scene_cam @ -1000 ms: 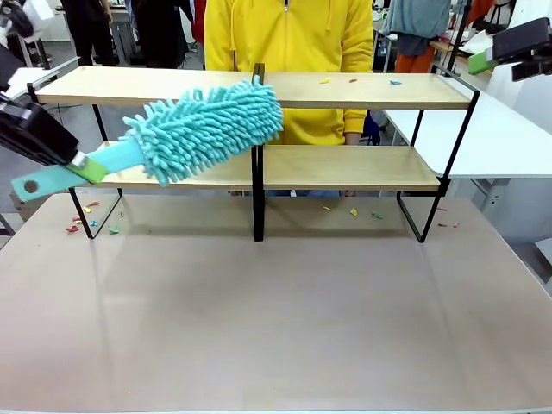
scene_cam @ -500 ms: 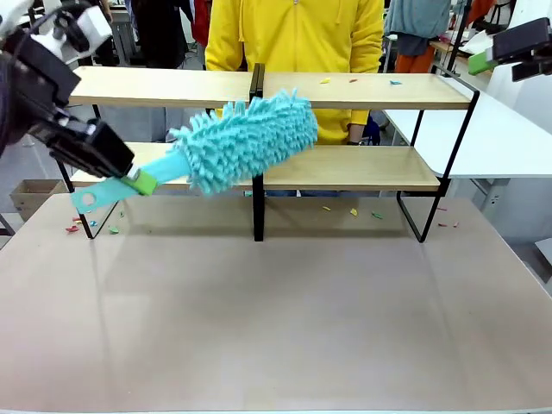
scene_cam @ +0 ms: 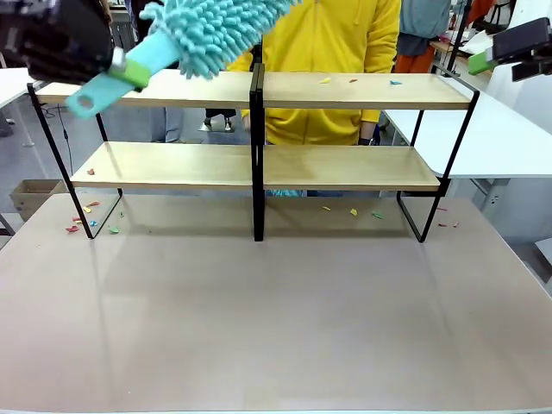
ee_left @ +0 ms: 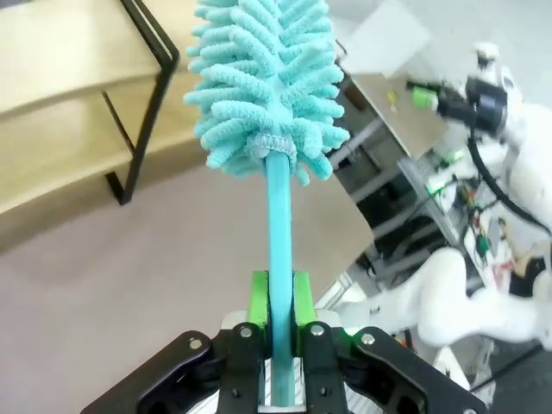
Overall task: Clean the shelves.
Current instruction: Clean another randomly selected level of the Shelf with the Duster.
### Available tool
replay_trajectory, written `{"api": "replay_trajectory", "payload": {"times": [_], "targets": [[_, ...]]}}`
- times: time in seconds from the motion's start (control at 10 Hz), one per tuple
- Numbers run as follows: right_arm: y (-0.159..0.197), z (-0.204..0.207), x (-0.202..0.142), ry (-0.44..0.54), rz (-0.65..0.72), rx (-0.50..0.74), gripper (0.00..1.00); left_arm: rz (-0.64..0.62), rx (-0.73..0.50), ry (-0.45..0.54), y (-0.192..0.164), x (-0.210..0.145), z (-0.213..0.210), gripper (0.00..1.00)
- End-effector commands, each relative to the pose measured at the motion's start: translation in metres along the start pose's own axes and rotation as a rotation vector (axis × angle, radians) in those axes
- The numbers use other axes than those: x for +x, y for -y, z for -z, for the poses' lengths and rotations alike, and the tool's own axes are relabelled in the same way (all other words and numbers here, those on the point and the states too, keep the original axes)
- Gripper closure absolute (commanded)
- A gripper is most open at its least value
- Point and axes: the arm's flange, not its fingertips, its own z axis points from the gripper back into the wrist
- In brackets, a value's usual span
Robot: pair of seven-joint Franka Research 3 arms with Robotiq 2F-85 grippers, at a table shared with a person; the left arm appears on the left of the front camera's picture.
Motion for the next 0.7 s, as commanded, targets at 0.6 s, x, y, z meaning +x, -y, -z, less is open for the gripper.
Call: {"api": "replay_trajectory", "payload": {"times": [0.6], "targets": [[0.001, 0.000, 0.000, -0.001, 0.001, 0.006, 0.00, -0.225, 0.277, 0.021, 0.042, 0.087, 0.117, 0.87]]}}
